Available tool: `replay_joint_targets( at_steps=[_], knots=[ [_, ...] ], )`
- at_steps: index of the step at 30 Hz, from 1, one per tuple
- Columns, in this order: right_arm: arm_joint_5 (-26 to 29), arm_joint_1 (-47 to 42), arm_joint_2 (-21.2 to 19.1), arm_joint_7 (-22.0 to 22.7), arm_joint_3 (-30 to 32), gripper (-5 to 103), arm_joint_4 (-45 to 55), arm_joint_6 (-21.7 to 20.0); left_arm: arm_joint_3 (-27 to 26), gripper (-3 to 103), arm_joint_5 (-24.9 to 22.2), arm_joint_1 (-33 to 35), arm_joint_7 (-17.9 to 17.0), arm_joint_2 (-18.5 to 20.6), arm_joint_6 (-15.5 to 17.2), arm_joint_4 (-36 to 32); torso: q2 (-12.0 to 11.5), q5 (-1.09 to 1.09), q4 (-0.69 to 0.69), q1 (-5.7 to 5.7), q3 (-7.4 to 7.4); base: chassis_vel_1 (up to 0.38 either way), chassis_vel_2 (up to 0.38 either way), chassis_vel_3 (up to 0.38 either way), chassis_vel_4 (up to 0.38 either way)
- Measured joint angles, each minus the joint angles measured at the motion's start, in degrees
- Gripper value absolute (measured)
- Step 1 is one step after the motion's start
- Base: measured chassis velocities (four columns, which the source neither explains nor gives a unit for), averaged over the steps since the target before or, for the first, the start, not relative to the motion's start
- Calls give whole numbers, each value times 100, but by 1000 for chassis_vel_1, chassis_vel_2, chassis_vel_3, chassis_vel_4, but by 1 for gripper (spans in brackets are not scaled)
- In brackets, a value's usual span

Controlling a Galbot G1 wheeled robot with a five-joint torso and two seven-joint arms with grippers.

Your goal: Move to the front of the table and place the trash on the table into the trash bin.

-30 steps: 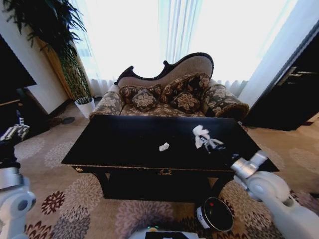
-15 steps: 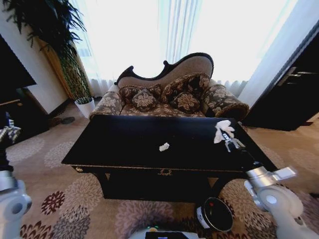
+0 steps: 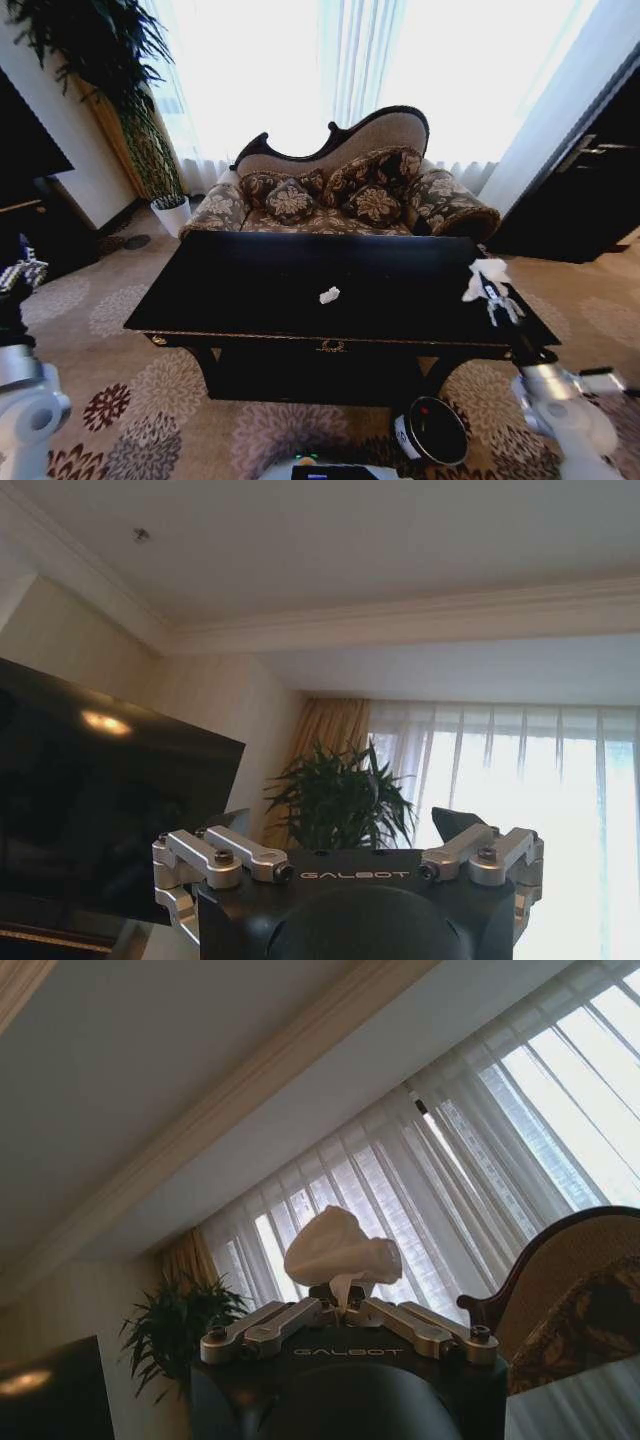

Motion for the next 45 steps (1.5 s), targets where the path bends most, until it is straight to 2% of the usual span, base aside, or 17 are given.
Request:
replay_joint_targets(
  at_steps=[1, 4, 5, 11, 17, 18, 21, 29, 31, 37, 42, 43, 45],
  knots=[
    [0, 0, 0, 0, 0, 0, 0, 0, 0, 100, 0, 0, 0, 0, 0, 0, 0, 0, 0, 0, 0, 0, 0, 0, 0],
    [227, 7, -118, -590, 192, 0, -449, -3, -9, 100, -12, -23, -9, 25, 27, 11, 0, 0, -1, 0, 0, 0, 0, 0, 0],
    [227, 7, -118, -590, 192, 0, -449, -3, -9, 100, -12, -23, -9, 25, 27, 11, 0, 0, -1, 0, 0, 0, 0, 0, 0],
    [510, -5, -277, -1226, 568, 0, -1121, -133, 95, 100, 60, -63, -9, 15, 37, 68, 0, -1, 0, 0, 0, 0, 0, 0, 0],
    [248, -48, -470, -1940, 865, 0, -1979, -146, 85, 100, 64, -88, -8, 41, 39, 104, 0, 1, -1, 0, 0, 0, 0, 0, 0],
    [248, -48, -470, -1940, 865, 0, -1979, -146, 85, 100, 64, -88, -8, 41, 39, 104, 0, 1, -1, 0, 0, 0, 0, 0, 0],
    [23, -152, -564, -2426, 1007, 0, -2414, -85, 77, 100, 51, -104, -6, 45, 35, 153, 0, -1, -1, 0, 0, 0, 0, 0, 0],
    [23, -420, -591, -2625, 1264, 0, -2661, -82, 234, 100, 126, -213, 10, 40, 17, 284, 0, -2, -1, 0, 0, 0, 0, 0, 0],
    [-355, -476, -598, -2631, 1357, 0, -2776, -9, 337, 100, 184, -255, 18, 36, 4, 336, 0, -2, -2, 0, 0, 0, 0, 0, 0],
    [-924, -568, -534, -2642, 1396, 0, -2871, 170, 544, 100, 250, -316, 18, 25, -4, 388, 0, -1, 0, 0, 0, 0, 0, 0, 0],
    [-1908, -518, -444, -2875, 1235, 0, -3349, 546, 754, 100, 323, -391, 18, 21, -4, 470, 0, -1, -2, 0, -1, 0, 0, 0, 0],
    [-1908, -518, -444, -2875, 1235, 0, -3349, 546, 754, 100, 323, -391, 18, 21, -4, 470, 0, -1, -2, 0, -1, 0, 0, 0, 0],
    [-2454, -417, -434, -3016, 1067, 0, -3674, 749, 787, 100, 338, -408, 17, 31, -4, 518, 0, -2, 0, 0, 0, 0, 0, 0, 0]
  ],
)
